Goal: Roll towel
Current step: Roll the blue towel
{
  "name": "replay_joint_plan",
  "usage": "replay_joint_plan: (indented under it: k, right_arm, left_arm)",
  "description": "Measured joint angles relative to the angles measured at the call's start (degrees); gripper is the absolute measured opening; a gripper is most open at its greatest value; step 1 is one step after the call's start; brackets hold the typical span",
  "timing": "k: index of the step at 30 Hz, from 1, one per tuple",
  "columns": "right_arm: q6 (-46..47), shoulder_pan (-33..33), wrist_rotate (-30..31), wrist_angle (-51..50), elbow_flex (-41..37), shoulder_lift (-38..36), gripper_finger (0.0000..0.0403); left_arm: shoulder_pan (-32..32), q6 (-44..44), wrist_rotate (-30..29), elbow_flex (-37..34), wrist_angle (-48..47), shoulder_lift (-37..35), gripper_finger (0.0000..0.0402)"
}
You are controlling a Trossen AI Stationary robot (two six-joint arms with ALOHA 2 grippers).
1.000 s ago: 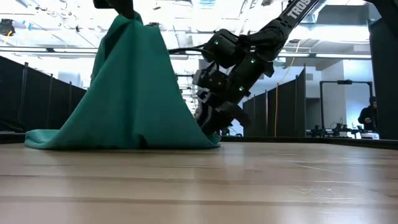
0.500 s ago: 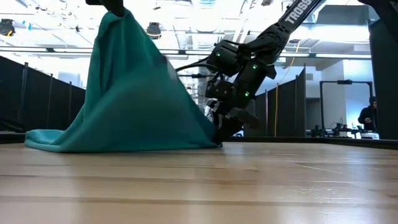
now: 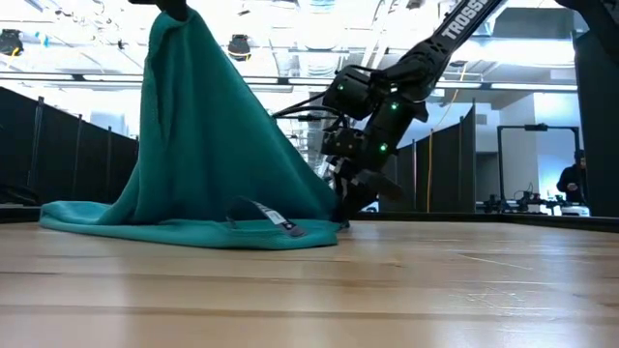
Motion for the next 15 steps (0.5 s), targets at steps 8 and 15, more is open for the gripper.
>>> replay_joint_plan:
  k: [8,15]
  right_arm:
    - [-2.3,0.9,-0.1,-4.4,4.2,-0.1,0.0111]
    - [-2.9,-2.1,-0.3,-6.4,4.6,-0.1,0.0111]
  left_arm:
    - [0.0,0.0,0.0,0.0,0.0,0.0,0.0]
    - [-0.1,-0.8,0.0,0.0,0.0,0.0,0.0]
